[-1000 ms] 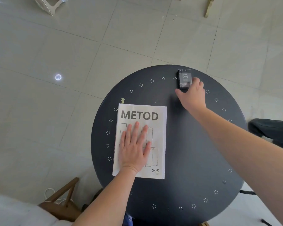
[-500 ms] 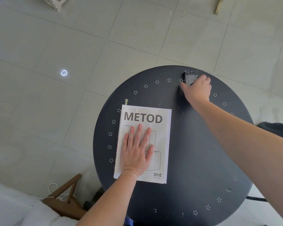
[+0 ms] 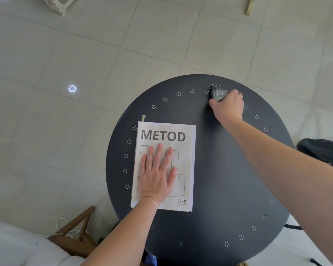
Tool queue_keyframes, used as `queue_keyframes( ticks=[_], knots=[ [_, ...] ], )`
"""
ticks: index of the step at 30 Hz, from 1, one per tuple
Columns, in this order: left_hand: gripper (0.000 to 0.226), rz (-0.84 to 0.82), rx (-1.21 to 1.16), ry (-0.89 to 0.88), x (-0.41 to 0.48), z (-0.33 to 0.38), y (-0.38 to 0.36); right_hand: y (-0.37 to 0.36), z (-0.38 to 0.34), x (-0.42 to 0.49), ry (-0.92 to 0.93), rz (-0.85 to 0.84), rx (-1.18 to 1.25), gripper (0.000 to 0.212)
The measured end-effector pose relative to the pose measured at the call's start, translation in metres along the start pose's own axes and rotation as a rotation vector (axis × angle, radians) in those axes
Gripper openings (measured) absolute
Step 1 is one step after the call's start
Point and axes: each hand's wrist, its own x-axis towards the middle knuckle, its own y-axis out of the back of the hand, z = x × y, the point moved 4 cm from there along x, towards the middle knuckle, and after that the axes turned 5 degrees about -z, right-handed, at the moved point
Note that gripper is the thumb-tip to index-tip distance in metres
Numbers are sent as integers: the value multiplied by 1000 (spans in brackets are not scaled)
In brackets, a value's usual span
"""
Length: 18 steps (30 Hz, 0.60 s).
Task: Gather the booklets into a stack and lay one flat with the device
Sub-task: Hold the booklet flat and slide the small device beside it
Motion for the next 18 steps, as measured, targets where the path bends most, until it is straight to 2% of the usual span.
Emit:
queue_keyframes(
  ticks=[6,18],
  knots=[
    [69,27,13,3,-1,2,3,0,23,-32,6,17,45,50],
    [70,43,15,6,-1,6,2,-20,87,-129,-67,2,144,48]
  ],
)
